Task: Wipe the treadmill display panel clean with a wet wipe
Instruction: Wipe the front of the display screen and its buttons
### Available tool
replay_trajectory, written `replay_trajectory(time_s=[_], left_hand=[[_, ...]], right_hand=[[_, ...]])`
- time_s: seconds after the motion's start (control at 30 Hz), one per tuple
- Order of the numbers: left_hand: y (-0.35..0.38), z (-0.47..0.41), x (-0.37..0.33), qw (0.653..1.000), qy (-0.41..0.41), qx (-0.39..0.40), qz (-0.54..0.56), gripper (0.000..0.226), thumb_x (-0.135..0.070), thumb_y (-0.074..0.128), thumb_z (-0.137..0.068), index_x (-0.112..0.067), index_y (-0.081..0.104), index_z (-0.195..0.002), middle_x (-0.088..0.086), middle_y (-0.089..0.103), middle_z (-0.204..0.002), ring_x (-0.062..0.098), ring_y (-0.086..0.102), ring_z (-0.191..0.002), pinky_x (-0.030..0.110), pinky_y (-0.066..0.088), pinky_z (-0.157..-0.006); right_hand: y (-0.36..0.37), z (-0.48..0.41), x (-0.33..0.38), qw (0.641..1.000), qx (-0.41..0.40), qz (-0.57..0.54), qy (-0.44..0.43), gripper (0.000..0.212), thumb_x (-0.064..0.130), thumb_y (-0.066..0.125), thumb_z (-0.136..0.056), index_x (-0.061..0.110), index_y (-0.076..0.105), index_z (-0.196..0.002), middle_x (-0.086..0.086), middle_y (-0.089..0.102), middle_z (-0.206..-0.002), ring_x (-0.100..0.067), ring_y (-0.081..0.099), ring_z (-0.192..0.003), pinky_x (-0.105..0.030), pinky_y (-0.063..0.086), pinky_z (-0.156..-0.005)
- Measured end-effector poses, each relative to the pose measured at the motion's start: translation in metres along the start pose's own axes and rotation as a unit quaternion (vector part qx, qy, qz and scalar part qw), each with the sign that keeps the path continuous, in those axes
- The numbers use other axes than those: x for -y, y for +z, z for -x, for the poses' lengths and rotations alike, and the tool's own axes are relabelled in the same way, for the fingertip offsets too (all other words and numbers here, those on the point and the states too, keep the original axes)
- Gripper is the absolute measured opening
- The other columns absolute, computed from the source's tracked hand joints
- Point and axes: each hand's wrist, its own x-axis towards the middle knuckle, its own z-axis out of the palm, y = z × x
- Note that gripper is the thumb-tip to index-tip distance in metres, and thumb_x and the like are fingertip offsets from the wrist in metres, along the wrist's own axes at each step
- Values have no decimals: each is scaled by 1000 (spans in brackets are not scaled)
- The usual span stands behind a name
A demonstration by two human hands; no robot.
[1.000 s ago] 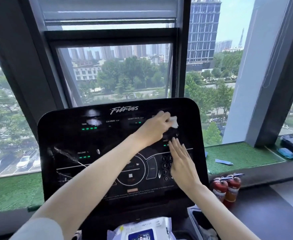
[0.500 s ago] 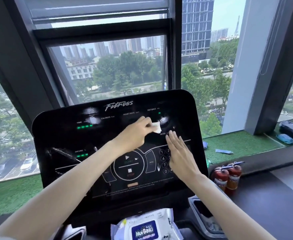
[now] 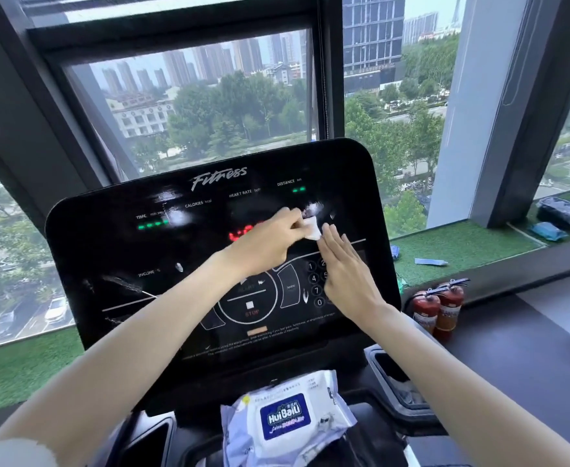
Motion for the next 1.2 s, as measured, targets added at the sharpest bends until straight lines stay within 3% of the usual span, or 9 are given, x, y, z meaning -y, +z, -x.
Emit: replay_trajectory(time_s=[0.13,0.3,0.43,0.57,0.7,0.87,1.0,1.1,1.2], left_hand=[[-5,-24,16,970,-187,-146,53,48,18,47,-79,-6,61,-118,5,43,-94,16,38,-89,25,39,-82],[2,-29,0,1000,6,5,23,49,16,48,-77,-12,61,-115,3,45,-96,10,35,-87,31,47,-76],[-6,-50,11,986,-129,-99,33,45,15,46,-83,-6,61,-119,3,42,-94,14,36,-89,26,40,-83],[0,-44,-8,999,22,27,31,45,13,46,-81,-12,60,-116,-2,39,-95,10,33,-88,26,42,-76],[-6,-69,5,983,-146,-111,30,50,14,46,-80,-12,61,-121,0,42,-94,12,36,-89,29,43,-82],[5,-61,-21,998,2,33,57,35,8,49,-85,-12,64,-109,2,46,-98,13,43,-88,32,46,-81],[2,-78,-2,982,-151,-108,31,48,14,46,-82,-7,58,-124,7,47,-104,18,40,-98,35,48,-80],[12,-72,-23,999,-35,-15,19,49,13,48,-81,-6,56,-125,7,46,-108,18,39,-98,34,47,-80],[9,-70,-16,1000,3,-1,20,49,15,48,-80,-8,59,-122,6,47,-103,18,40,-94,33,47,-79]], right_hand=[[-1,2,-2,1000,-8,8,-14,74,-14,50,-72,-6,26,-142,-21,20,-151,-27,11,-142,-36,7,-116],[1,1,-4,999,7,32,-15,76,-12,55,-68,-8,31,-139,-24,27,-148,-32,18,-140,-40,14,-114],[3,1,-4,999,3,29,-14,77,-13,54,-66,-8,30,-140,-24,26,-149,-32,20,-140,-41,17,-114],[2,1,-6,999,14,43,-16,78,-10,59,-62,-9,36,-137,-26,31,-146,-34,26,-137,-44,22,-112],[-1,0,-6,998,18,55,-19,78,-8,63,-60,-8,41,-134,-24,37,-143,-32,33,-135,-43,27,-109],[-3,-2,-9,999,12,49,-21,73,-7,62,-63,-7,44,-133,-23,41,-140,-31,37,-133,-45,25,-109],[-4,-1,-12,997,23,67,-43,77,-6,55,-71,-3,27,-142,-19,20,-151,-28,16,-141,-40,12,-115],[-10,8,-19,996,35,55,-60,79,-4,46,-77,2,10,-147,-12,-1,-155,-22,-3,-144,-35,-3,-117],[-10,26,-26,997,19,65,-36,79,-4,48,-72,1,20,-146,-14,13,-154,-24,9,-143,-35,6,-117]])
